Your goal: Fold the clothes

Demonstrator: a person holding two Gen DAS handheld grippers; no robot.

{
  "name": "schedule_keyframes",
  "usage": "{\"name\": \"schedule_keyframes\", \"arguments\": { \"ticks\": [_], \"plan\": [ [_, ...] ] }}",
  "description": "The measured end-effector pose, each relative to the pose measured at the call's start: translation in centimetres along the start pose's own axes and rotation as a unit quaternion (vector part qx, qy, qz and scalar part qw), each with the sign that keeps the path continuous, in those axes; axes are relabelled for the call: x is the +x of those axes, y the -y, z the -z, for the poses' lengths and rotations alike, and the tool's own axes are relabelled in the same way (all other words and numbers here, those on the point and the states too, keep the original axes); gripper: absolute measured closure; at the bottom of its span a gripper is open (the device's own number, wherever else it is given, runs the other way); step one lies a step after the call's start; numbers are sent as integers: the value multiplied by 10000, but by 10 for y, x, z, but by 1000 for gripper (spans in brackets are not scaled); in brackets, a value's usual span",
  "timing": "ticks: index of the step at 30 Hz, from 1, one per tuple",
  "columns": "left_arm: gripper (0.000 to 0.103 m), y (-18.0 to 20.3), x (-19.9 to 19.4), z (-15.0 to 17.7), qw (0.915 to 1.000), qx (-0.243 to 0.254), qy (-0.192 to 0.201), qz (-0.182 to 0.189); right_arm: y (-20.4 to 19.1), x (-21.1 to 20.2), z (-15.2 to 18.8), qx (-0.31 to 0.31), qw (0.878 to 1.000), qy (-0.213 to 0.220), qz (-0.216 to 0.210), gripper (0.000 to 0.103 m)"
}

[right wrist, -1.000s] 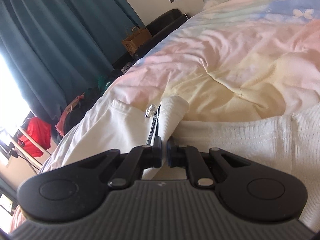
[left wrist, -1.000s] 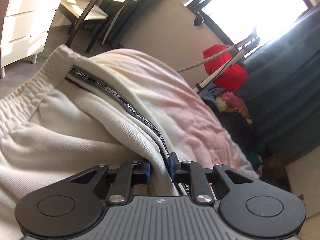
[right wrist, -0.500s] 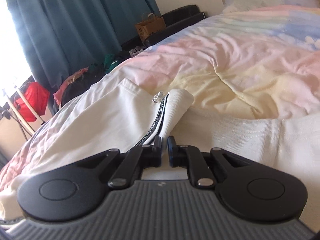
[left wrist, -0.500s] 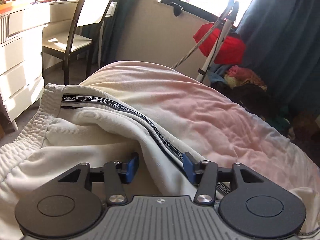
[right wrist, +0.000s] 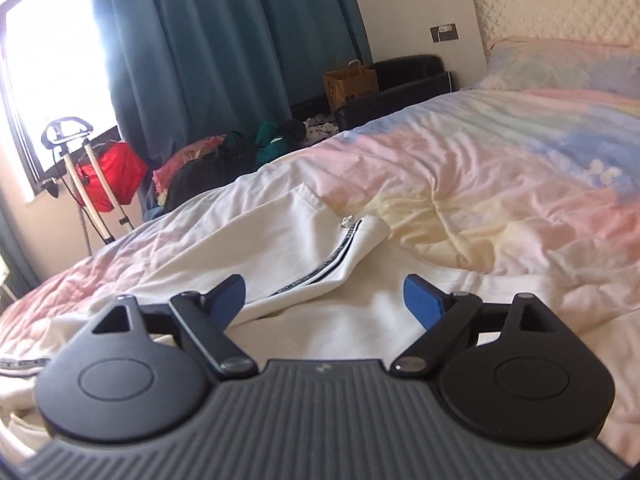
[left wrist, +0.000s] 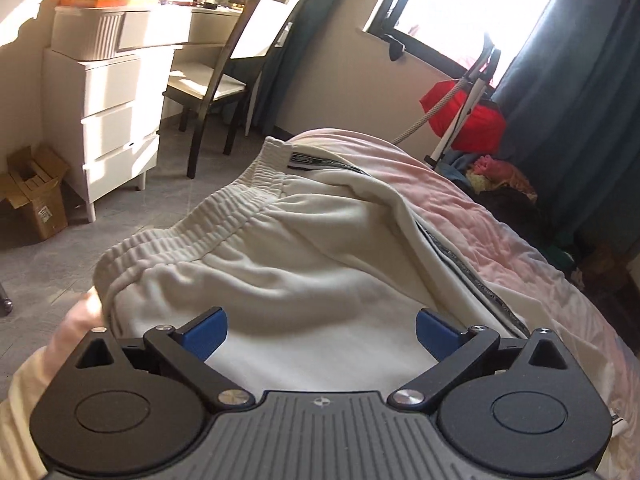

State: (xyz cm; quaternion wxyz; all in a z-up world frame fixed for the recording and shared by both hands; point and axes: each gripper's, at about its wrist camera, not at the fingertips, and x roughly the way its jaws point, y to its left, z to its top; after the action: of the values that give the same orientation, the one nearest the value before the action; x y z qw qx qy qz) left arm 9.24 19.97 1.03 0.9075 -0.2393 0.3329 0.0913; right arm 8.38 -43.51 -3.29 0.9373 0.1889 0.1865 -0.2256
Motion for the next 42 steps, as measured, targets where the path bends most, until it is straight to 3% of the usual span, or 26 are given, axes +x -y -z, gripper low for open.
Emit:
{"name": "schedule_keyframes", "arguments": {
  "ticks": [5,10,18,21,22,24,27,28,29,30,32,35,37,38,39,41,42],
  "plan": [
    [0,-34,-29,19,9972,-734,-11,-126,-1,-18,3,-251,9996,-85,63,16],
    [2,-71,-34,35,9858,-1585,-284,-478,-1,-22,12,-481,9980,-295,290,16],
    [12,-109,-11,38,9621,-2658,-567,-208,7,-6,25,-478,9938,-743,682,16],
    [15,-105,-11,31,9687,-2463,-292,-78,16,-1,28,-288,9924,-902,782,16],
    [18,-104,-13,30,9676,-2513,-148,212,20,1,28,-128,9924,-941,782,16],
    [18,-111,-18,32,9474,-2965,198,1192,31,3,29,274,9917,-1006,755,16],
    [20,-125,-19,39,8963,-3706,445,2395,50,6,32,976,9872,-1072,665,16],
    [20,-129,-19,42,8814,-3895,476,2629,59,6,33,1306,9841,-1049,589,16],
    [20,-131,-19,44,8780,-3984,459,2612,68,6,35,1624,9801,-1020,519,16],
    [20,-133,-18,46,8775,-4048,417,2538,78,6,37,1979,9740,-998,466,16],
    [25,-133,-13,50,8922,-3988,98,2119,96,7,42,2623,9592,-958,440,16],
    [46,-136,2,57,9056,-3862,-567,1661,122,5,53,3582,9281,-904,467,28],
    [58,-137,9,62,9045,-3866,-848,1587,133,7,58,3943,9143,-862,348,31],
    [58,-136,11,62,9031,-3873,-880,1633,137,8,61,4096,9080,-838,276,32],
    [58,-134,12,61,9072,-3763,-870,1668,139,11,61,4110,9077,-835,151,42],
    [58,-128,12,53,9230,-3335,-804,1741,138,20,59,3954,9141,-893,-69,45],
    [58,-125,11,50,9280,-3168,-751,1813,138,24,58,3872,9172,-927,-170,53]
  ]
}}
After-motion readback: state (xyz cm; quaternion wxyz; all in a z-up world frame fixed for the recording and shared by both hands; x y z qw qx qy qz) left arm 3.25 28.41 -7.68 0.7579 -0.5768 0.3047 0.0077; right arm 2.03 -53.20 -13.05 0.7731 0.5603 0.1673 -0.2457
